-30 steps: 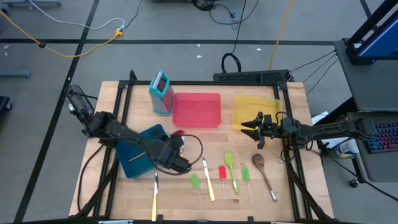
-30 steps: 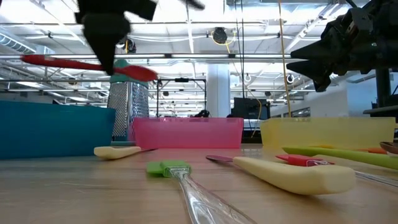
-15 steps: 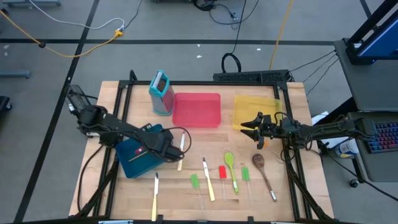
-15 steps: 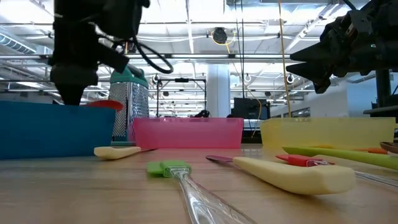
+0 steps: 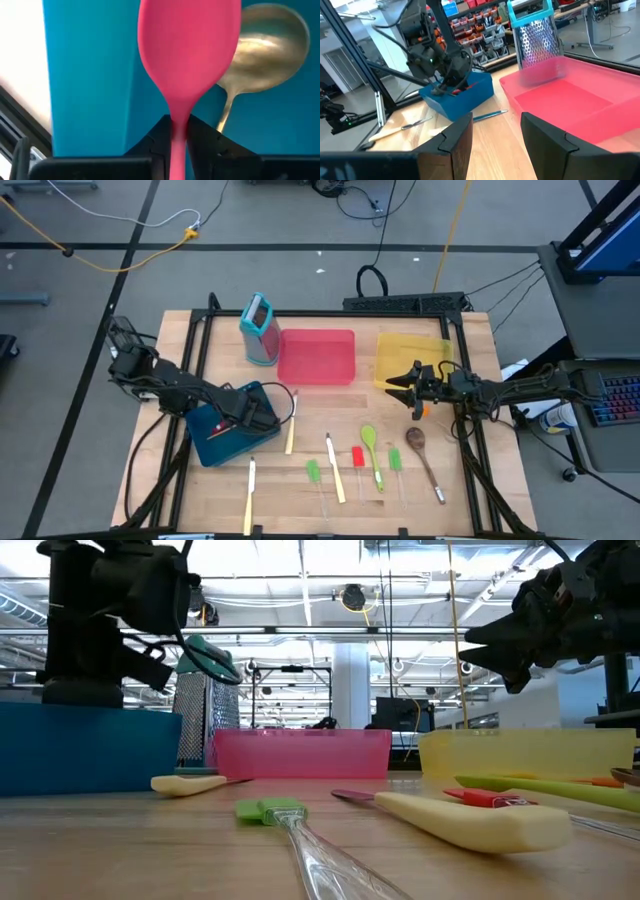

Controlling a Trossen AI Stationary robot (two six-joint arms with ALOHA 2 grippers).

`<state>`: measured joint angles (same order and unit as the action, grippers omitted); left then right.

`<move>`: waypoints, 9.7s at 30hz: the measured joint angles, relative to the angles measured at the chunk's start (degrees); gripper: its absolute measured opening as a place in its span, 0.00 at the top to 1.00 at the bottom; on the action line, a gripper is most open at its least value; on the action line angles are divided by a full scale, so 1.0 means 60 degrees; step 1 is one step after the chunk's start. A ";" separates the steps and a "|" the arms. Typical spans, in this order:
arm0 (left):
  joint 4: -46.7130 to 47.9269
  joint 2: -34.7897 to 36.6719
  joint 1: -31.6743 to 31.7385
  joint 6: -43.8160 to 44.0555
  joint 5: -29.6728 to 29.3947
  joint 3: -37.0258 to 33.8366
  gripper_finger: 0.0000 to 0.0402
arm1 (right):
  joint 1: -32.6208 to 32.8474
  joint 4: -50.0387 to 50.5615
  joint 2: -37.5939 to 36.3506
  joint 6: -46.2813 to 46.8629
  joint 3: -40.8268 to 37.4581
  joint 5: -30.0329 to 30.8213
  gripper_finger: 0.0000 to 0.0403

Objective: Pick & Place Kitchen Items
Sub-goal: Put the red serving spoon into the blue bin, then put the green serving spoon into the blue bin

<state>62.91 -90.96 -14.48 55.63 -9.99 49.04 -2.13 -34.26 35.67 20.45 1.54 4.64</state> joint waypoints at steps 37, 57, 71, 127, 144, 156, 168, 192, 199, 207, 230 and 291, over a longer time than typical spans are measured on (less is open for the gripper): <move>-0.1009 0.0005 -0.0011 -0.0413 0.0096 0.0003 0.87 | 0.0000 -0.0004 0.0126 0.0091 0.0000 0.0000 0.60; -0.1010 0.0005 -0.0011 -0.0499 0.0013 0.0003 0.64 | 0.0000 -0.0011 0.0126 0.0086 0.0002 -0.0002 0.60; -0.0411 0.0211 0.0008 -0.0483 0.0660 0.0065 0.62 | 0.0157 -0.1207 0.0136 -0.0167 0.0023 -0.0797 0.60; -0.7523 0.2766 0.0194 -0.4707 -0.5854 0.0863 0.62 | 0.5314 0.8139 0.8072 0.7097 0.6713 0.2048 0.60; -0.7526 0.2766 0.1283 -0.5831 -0.5860 0.0859 0.62 | 0.5249 0.6866 0.8928 0.7229 0.6714 0.1701 0.60; -0.7533 0.2766 0.1464 -0.5824 -0.5838 0.0859 0.62 | 0.4933 0.6749 0.9882 0.7372 0.6736 0.1129 0.60; -0.7530 0.2766 0.1464 -0.5702 -0.5817 0.0859 0.62 | 0.4488 0.6817 0.9947 0.6310 0.6713 0.0923 0.73; -0.7511 0.2766 0.1407 -0.5139 -0.5809 0.0855 0.62 | 0.4186 0.6914 0.9575 0.3458 0.6699 0.1185 0.90; -0.7512 0.2766 0.1194 -0.4764 -0.5809 0.0855 0.62 | 0.4178 0.6967 0.9101 0.2423 0.6673 0.1221 0.91; -0.7538 0.2707 0.0772 -0.4233 -0.5818 0.0855 0.62 | 0.4185 0.7132 0.7718 0.0821 0.6663 0.1872 0.94; -1.0503 -0.0040 -0.0542 -0.3661 -0.4490 0.0848 0.62 | 0.4156 0.4500 0.6778 -0.3639 0.6681 0.5475 0.93; -1.7694 -0.1686 -0.0091 -0.8355 -0.1474 0.0855 0.62 | 0.3183 -0.7148 0.8447 -0.3731 0.4783 0.1434 0.92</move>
<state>-43.25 -101.08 -15.03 5.50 -18.83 54.17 16.97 -77.15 86.35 -1.94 30.24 13.25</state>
